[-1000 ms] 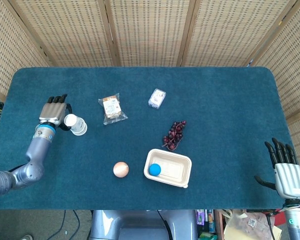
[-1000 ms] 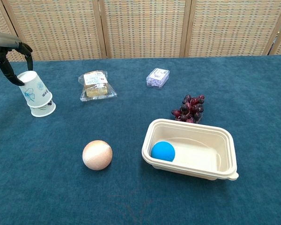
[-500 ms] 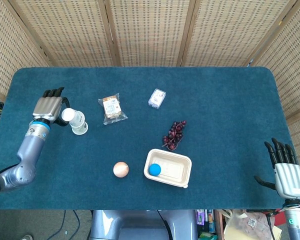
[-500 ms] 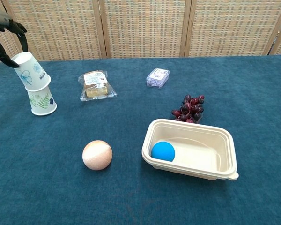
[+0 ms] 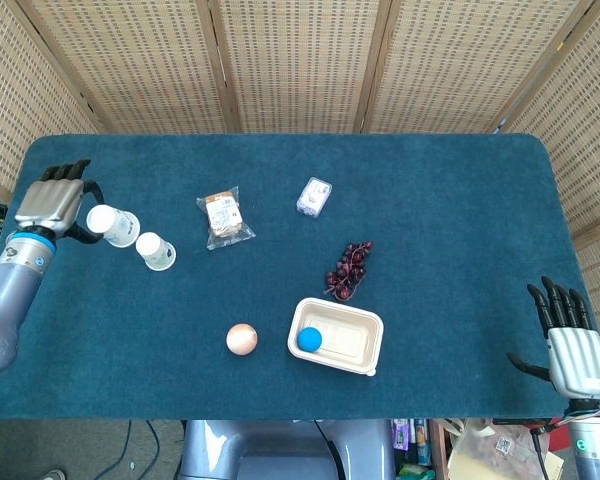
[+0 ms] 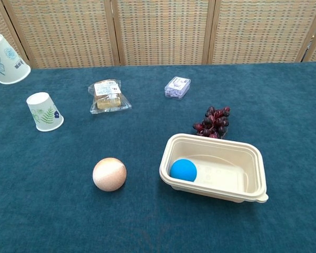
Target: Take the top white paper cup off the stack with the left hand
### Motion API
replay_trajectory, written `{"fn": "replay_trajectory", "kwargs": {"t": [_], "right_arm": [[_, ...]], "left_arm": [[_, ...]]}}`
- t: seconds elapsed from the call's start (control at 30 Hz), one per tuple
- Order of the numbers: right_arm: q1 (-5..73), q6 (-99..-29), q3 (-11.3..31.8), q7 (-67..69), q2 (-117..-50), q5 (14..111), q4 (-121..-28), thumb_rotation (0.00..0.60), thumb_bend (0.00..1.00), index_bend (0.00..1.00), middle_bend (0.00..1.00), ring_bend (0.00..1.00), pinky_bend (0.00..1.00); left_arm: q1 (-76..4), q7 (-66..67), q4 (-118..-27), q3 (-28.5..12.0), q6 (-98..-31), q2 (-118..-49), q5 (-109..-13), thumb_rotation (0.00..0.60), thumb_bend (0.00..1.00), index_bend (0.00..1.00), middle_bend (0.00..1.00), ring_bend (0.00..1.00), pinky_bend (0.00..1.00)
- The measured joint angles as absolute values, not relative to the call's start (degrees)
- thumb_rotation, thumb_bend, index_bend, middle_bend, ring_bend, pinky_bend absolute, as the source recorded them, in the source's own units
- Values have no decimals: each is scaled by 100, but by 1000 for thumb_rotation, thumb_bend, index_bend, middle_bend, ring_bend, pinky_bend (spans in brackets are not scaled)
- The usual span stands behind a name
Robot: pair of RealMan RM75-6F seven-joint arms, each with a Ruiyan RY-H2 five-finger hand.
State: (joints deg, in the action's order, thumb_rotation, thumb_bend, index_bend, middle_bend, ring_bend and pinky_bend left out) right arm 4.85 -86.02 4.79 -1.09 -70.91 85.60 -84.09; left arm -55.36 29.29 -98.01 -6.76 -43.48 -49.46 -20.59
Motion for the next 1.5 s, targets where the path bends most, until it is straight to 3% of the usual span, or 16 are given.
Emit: {"fn": "replay_trajectory", "kwargs": {"t": [0.3,0.8,1.4,1.5], "right_arm": [[479,-8624,478,-143,-7092,8571,-8430,600,35,0,0,0,0],[489,-8637,493,-251,-7153,8566,-8425,600,35,0,0,0,0],[471,-8693,519,-196,-7188,8552,-8354,600,35,0,0,0,0],[470,-8695,519,-192,-7189,8556,-8354,600,35,0,0,0,0]], "left_arm": [[-5466,2765,-9375,-427,-3950,-4952,-1966,600,274,464,0,0,0],[-5317,2496,-8039,-24,-3485,-5981,-2116,600,274,464,0,0,0],[-5527,2787,-7529,175,-3897,-6969,-2020,600,273,464,0,0,0],[-5555,2865,-7509,204,-3952,-7009,-1974,600,273,409,0,0,0]]}}
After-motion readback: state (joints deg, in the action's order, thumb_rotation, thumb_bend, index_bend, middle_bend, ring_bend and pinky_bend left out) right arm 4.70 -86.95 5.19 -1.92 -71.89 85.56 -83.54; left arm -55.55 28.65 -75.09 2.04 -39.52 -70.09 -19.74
